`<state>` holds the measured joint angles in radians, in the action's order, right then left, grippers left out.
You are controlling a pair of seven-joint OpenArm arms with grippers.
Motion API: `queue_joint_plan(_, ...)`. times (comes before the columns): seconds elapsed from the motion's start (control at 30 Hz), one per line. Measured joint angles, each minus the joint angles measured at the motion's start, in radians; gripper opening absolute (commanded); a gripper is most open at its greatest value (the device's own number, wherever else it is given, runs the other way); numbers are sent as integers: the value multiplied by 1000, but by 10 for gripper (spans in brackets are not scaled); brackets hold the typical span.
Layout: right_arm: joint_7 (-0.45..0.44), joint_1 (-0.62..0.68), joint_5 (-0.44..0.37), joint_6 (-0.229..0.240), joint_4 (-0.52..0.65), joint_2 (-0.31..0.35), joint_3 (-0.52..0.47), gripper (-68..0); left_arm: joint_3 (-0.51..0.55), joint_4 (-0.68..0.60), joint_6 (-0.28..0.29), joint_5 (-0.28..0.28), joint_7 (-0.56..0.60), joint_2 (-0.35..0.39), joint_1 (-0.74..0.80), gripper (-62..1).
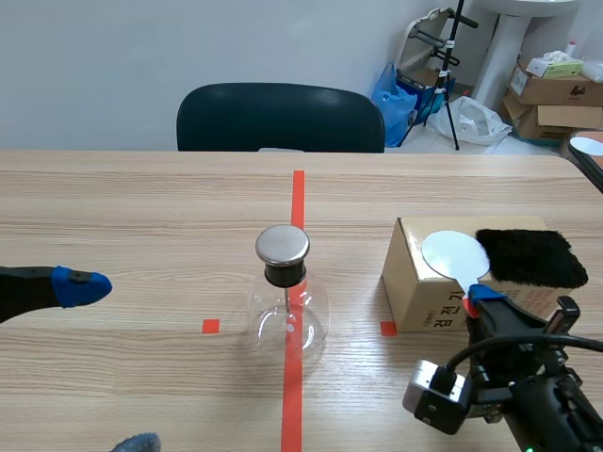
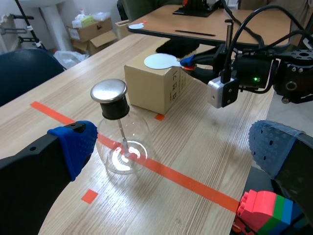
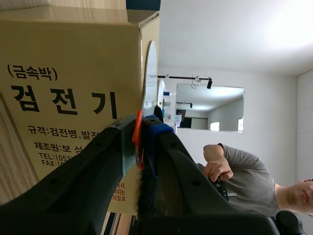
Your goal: Do the electroscope experiment
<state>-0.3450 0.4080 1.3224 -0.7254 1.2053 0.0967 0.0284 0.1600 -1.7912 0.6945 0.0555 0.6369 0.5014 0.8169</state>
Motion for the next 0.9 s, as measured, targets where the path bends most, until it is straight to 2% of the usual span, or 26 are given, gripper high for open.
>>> queue_joint_plan(0.37,-25,0,0,0,0,0,0,-657,0,0,0,0,0,0,0,14)
queue_joint_plan(0.47,-25,0,0,0,0,0,0,-564,0,0,0,0,0,0,0,14)
queue_joint_plan(0.8,-35,0,-6,0,0,0,0,-139,0,0,0,0,-19,0,0,14)
queue_joint_plan(0.9,-27,0,-8,0,0,0,0,-31,0,0,0,0,-19,0,0,14)
